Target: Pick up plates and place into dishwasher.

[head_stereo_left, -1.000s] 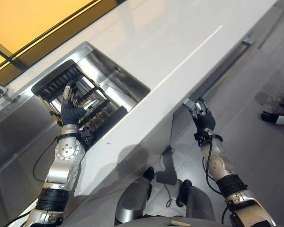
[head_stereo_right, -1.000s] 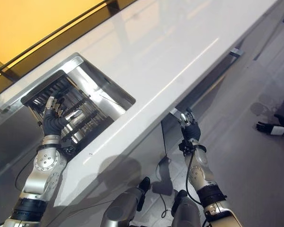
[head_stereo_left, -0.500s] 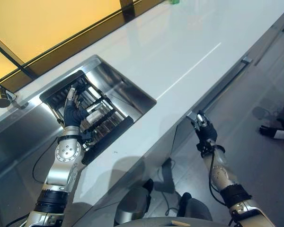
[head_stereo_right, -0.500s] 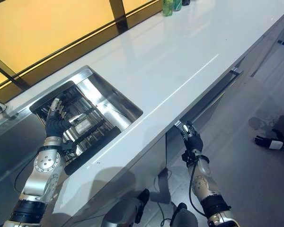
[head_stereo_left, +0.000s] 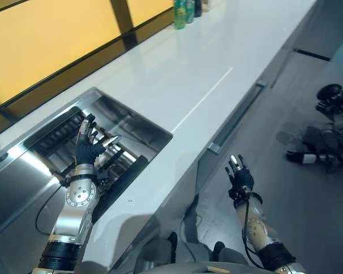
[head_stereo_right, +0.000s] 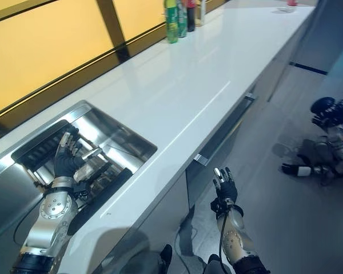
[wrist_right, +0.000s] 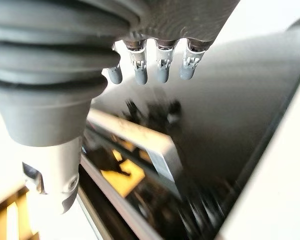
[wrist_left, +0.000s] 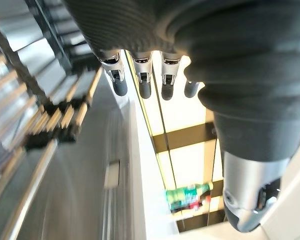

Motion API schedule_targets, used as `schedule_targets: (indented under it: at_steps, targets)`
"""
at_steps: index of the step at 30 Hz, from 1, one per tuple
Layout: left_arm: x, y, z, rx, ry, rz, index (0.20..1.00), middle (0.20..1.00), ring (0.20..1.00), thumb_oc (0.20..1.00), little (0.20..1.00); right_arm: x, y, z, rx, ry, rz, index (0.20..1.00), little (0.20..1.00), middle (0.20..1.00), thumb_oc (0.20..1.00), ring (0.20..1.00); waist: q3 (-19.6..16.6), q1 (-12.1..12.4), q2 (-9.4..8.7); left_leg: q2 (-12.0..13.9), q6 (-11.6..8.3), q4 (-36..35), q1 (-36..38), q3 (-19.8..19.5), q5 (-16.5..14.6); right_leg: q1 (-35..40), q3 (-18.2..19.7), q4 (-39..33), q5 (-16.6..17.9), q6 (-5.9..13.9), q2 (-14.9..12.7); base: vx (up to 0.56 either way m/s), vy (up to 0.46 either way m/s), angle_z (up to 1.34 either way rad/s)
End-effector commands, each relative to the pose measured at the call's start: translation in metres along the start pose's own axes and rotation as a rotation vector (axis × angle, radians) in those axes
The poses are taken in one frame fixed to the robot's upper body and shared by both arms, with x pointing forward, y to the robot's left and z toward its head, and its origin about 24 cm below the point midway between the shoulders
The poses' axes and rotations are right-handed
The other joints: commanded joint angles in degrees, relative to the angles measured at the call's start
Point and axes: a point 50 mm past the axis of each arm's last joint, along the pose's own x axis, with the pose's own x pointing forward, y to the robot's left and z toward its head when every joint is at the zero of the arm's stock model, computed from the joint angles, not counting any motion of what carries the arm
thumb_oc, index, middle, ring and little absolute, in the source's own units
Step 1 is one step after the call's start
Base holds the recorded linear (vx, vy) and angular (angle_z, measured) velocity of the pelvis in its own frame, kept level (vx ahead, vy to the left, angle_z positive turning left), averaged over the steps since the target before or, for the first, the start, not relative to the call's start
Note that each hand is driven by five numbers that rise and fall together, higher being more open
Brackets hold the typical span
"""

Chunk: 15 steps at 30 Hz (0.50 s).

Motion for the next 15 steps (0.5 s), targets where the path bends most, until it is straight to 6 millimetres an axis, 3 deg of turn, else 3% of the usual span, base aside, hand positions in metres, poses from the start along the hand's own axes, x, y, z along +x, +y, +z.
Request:
schedule_targets:
  at_steps: [1, 7, 12, 15]
  targets:
    - [-0.003, 0.008, 0.022, -0.036, -0.109, 0.052, 1.0, 1.0, 1.0, 1.0, 1.0, -0.003, 0.023, 0.04, 0.008, -0.208, 0.068, 1.0, 1.0, 1.0, 1.0, 1.0, -3.28, -0.98, -1.65, -2.79, 3.84, -1.3, 0.56, 1.25, -2.28, 2.22, 3.17, -3.07, 3.82, 3.15, -4.06, 0.0, 0.056, -0.32]
    - [-0.003, 0.008, 0.026, -0.062, -0.122, 0.057, 1.0, 1.0, 1.0, 1.0, 1.0, -0.008, 0.05, 0.077, -0.073, -0.405, 0.207, 1.0, 1.0, 1.0, 1.0, 1.0, -5.04, 0.09, -3.02, -4.2, 5.08, -1.71, 1.38, 0.0, -3.26, 1.52, 3.12, 0.15, 4.05, 3.03, -3.62, 0.0, 0.09, -0.1]
    - [0.004, 0.005, 0.027, -0.11, -0.13, 0.031, 1.0, 1.0, 1.0, 1.0, 1.0, -0.016, 0.085, 0.102, -0.207, -0.556, 0.407, 1.0, 1.0, 1.0, 1.0, 1.0, -6.04, 1.42, -3.74, -5.77, 6.29, -0.86, 1.22, -2.91, -3.37, -0.76, 4.1, 8.33, 3.94, 1.54, -0.58, 0.01, 0.07, 0.2]
    - [0.009, -0.006, 0.027, -0.164, -0.117, -0.022, 1.0, 1.0, 1.0, 1.0, 1.0, -0.019, 0.097, 0.113, -0.26, -0.621, 0.473, 1.0, 1.0, 1.0, 1.0, 1.0, -7.15, 1.6, -4.99, -7.64, 6.08, 0.42, 0.49, -7.4, -3.18, 1.29, 7.24, 2.87, 2.69, 0.74, 1.96, 0.07, -0.048, 0.66]
